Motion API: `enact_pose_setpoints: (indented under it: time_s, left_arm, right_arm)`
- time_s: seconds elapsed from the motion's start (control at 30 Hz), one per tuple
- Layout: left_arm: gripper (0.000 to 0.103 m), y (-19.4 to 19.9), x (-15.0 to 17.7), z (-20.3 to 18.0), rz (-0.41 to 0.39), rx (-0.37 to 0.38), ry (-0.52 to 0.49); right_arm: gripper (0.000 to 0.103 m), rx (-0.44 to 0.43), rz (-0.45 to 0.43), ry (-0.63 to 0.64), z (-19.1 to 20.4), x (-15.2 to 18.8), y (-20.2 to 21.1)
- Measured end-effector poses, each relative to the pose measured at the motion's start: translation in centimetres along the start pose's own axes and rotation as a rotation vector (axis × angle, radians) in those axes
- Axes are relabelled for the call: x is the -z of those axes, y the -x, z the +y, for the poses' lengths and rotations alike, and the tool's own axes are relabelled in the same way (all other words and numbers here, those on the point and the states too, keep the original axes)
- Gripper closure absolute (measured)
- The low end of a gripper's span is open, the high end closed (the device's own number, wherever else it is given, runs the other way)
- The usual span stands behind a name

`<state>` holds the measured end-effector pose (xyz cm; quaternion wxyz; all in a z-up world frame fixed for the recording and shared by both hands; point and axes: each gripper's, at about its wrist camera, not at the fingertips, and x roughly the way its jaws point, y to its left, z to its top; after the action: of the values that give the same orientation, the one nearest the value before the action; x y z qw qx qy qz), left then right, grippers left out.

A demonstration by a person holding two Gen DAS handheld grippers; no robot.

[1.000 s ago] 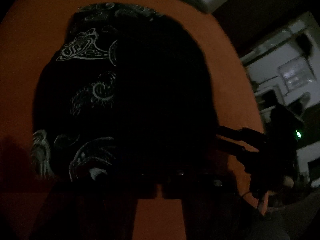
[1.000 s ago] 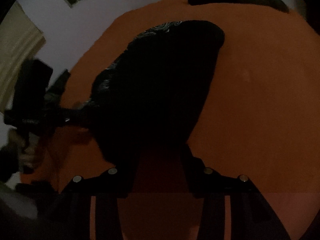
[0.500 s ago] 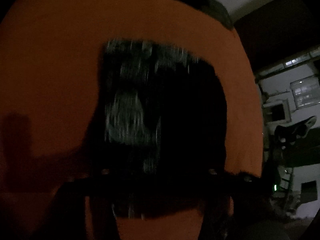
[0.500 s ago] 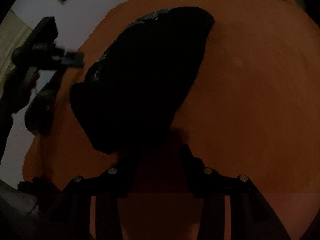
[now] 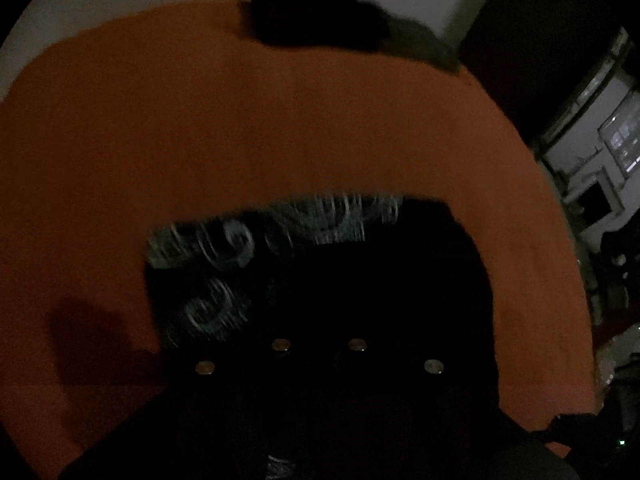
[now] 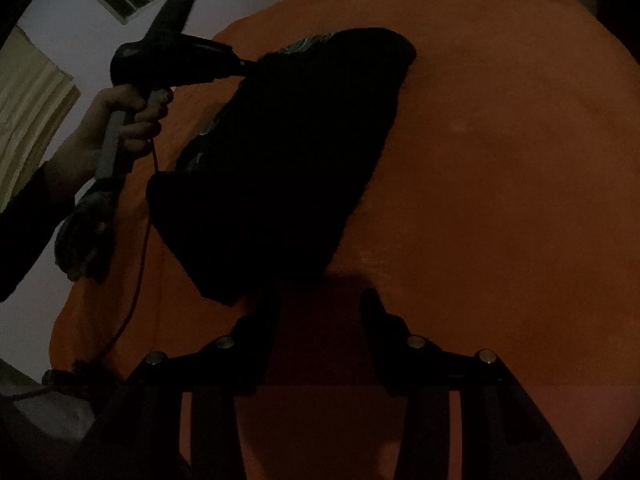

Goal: Fold clothes

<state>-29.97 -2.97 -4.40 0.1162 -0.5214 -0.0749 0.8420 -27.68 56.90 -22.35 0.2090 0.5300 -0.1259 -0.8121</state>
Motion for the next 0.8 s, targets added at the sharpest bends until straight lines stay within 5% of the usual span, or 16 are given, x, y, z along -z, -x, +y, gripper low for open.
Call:
enact_pose_setpoints:
  time_s: [0.17, 0.27, 0.4, 0.5, 0.57, 0.8]
  left_arm:
    - [0.101, -3.1, -2.5, -0.4, 0.040, -0.023, 0.046]
    - [0.100, -5.4, -2.0, -0.8, 0.113, -0.065, 0.054]
    - [0.097, -6.3, -1.6, -1.6, 0.115, -0.090, 0.033]
    - [0.081, -4.4, -1.6, -1.7, 0.127, -0.136, 0.061]
    - [0.059, -2.1, -0.3, -1.9, 0.113, -0.130, 0.073]
    - [0.055, -0.9, 9.2, -4.0, 0.239, 0.033, 0.088]
  right_arm:
    - [0.061, 0.006, -0.002, -0.018, -0.6, 0.5, 0.8]
    - [0.061, 0.006, 0.007, -0.022, -0.6, 0.6, 0.6]
    - [0.061, 0.002, 0.013, -0.018, -0.4, 0.4, 0.5]
    - [0.061, -0.025, -0.005, -0.018, -1.0, -1.1, 1.1]
    - [0.061, -0.048, -0.024, -0.024, -1.7, -2.4, 1.7]
    - [0.061, -0.148, -0.093, -0.191, -6.2, -9.4, 2.0]
